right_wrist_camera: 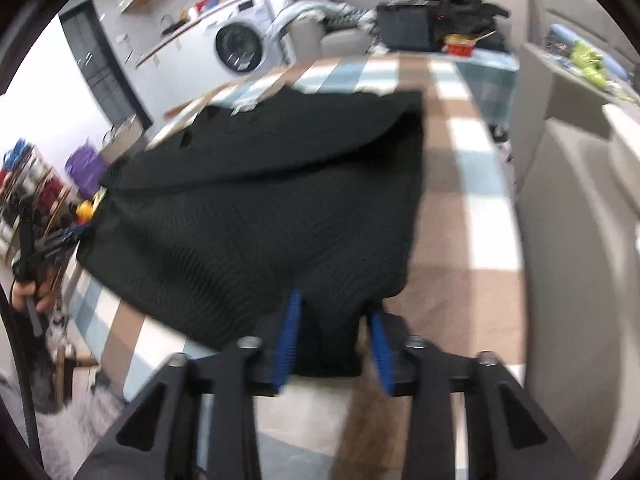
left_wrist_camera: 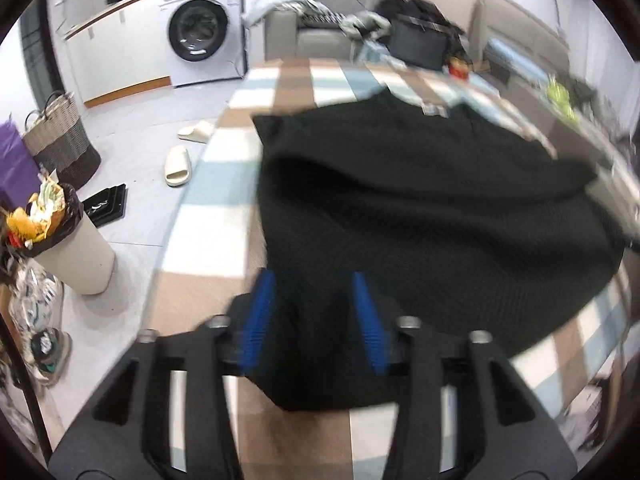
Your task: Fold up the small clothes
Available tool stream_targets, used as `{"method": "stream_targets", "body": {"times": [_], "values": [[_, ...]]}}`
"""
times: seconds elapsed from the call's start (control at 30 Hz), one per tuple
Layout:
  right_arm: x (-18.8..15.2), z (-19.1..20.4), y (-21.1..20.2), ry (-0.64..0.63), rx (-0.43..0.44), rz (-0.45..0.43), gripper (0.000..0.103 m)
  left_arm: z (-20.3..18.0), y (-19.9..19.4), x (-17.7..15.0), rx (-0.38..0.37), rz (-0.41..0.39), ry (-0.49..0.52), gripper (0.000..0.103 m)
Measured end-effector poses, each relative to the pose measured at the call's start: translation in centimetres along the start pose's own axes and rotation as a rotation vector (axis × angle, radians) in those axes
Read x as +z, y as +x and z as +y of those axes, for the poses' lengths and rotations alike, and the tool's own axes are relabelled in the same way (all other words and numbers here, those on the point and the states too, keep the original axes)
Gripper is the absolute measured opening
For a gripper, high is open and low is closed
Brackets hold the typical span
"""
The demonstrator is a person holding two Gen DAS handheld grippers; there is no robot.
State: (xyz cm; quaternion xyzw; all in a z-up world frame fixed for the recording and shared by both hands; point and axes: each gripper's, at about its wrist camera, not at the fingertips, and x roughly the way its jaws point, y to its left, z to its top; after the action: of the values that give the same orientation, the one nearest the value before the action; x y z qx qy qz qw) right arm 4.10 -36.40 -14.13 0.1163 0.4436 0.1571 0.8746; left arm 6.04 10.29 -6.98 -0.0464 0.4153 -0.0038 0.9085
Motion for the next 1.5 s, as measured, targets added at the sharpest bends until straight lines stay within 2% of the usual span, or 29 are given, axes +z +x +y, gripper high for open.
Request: {"method": "stream_targets", "body": {"times": [0.07,0.17,0.33,0.5,0.53,0.57,0.67,0.7,0.73,0.77,0.8,1.07,1.27,1.37,1.43,1.5], "values": [[1.2,-0.8,-0.3,0.047,0.012,-0.041,0.041,1.1,-0.4,1.3,-0.007,-0.036,-0.047,0.061],[2.9,-1.6,0.4,0.108,0.052,-0.074,0.042,2.4,0.0,3.6,-0.033,-0.052,-0.123,0.061],[5.7,-2.7,2.0,0.217,0.130,-0.095,0.042,2.9,2.3,6.9,-0.024,-0.032,-0.166,0.061],[7.9,-3.8,3.6,0.254,0.122,-0.094,0.042,2.7,5.3,9.2,-0.053,0.002,-0.185,0.058],[8.3,-4.2,3.9,0.270,0.136,-0.097,0.042,2.6,5.7,9.5,-0.060,0.006,-0.187,0.055],[8.8,-4.5,4.2,0.280,0.148,-0.095,0.042,2.3,6.4,9.8,-0.060,0.010,-0.186,0.048],[10.1,-5.3,5.1,0.289,0.151,-0.103,0.042,2.4,7.4,10.4,-0.050,0.017,-0.200,0.020],[10.8,-5.5,5.6,0.296,0.147,-0.101,0.035,2.7,7.6,10.7,-0.064,0.021,-0.217,0.012],[11.1,-5.5,5.9,0.299,0.150,-0.094,0.016,2.7,7.8,10.8,-0.074,0.021,-0.231,0.007],[11.5,-5.4,6.1,0.296,0.153,-0.090,0.010,2.8,7.7,10.9,-0.085,0.016,-0.239,0.005],[11.8,-5.2,5.9,0.288,0.149,-0.098,0.004,2.8,7.4,11.1,-0.089,0.004,-0.241,0.005],[15.2,-2.2,1.6,0.193,0.179,-0.217,0.003,3.4,3.5,14.1,-0.118,-0.120,-0.264,0.005],[19.2,-1.7,2.7,0.207,0.175,-0.243,0.003,5.0,4.0,17.8,-0.112,-0.157,-0.307,0.005],[21.3,-2.7,5.2,0.275,0.143,-0.232,0.003,6.0,6.7,19.8,-0.088,-0.126,-0.337,0.005],[22.3,-4.3,8.4,0.344,0.101,-0.152,0.009,6.9,8.9,20.4,-0.052,-0.093,-0.374,0.006],[22.4,-5.5,10.7,0.398,0.099,-0.077,0.009,7.8,10.6,20.6,-0.036,-0.044,-0.407,0.009]]}}
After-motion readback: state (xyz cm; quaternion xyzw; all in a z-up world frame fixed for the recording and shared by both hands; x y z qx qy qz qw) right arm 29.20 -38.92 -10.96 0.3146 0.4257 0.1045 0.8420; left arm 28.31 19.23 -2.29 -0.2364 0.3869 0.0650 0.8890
